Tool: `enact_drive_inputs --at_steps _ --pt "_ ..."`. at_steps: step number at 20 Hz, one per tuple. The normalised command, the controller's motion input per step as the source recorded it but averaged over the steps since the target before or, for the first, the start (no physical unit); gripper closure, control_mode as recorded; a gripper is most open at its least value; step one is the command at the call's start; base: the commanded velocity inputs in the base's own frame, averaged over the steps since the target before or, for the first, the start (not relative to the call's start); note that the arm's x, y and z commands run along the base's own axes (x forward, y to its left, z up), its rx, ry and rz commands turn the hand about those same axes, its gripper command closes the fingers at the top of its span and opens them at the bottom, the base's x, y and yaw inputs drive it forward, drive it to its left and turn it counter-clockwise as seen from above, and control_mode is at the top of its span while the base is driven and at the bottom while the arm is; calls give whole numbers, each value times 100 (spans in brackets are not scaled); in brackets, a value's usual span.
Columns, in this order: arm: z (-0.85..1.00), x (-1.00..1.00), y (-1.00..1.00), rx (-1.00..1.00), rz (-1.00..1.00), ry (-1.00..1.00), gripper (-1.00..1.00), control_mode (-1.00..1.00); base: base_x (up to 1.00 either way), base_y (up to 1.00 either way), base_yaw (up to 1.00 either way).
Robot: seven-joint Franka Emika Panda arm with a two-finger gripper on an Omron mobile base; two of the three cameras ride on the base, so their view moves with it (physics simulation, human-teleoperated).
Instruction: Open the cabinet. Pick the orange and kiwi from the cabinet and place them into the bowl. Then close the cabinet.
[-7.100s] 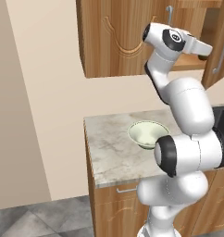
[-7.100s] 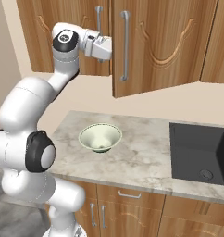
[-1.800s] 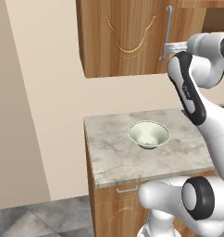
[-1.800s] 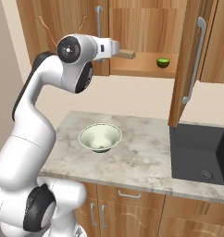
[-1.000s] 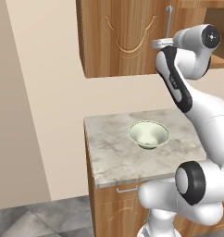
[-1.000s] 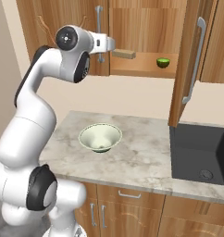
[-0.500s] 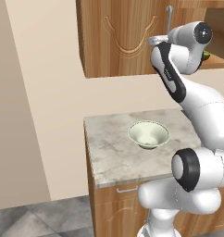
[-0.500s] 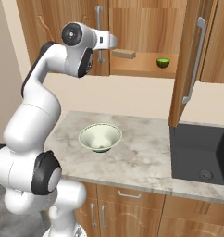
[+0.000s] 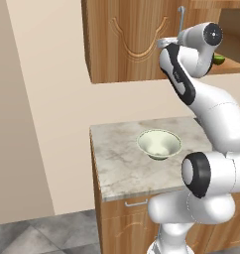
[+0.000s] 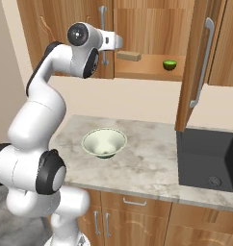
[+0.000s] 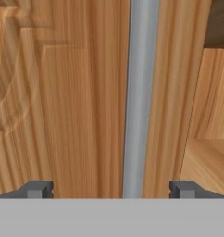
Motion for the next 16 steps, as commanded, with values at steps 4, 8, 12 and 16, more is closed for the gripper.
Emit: enact_drive_inputs --at_steps 4,8,12,16 --pt "-4 21 -3 0 0 0 -100 -100 0 0 0" --pt "0 7 0 0 0 0 100 -100 0 0 0" --pt "0 0 0 0 0 0 100 -100 0 0 0" --pt "0 0 0 0 0 0 100 -100 0 0 0"
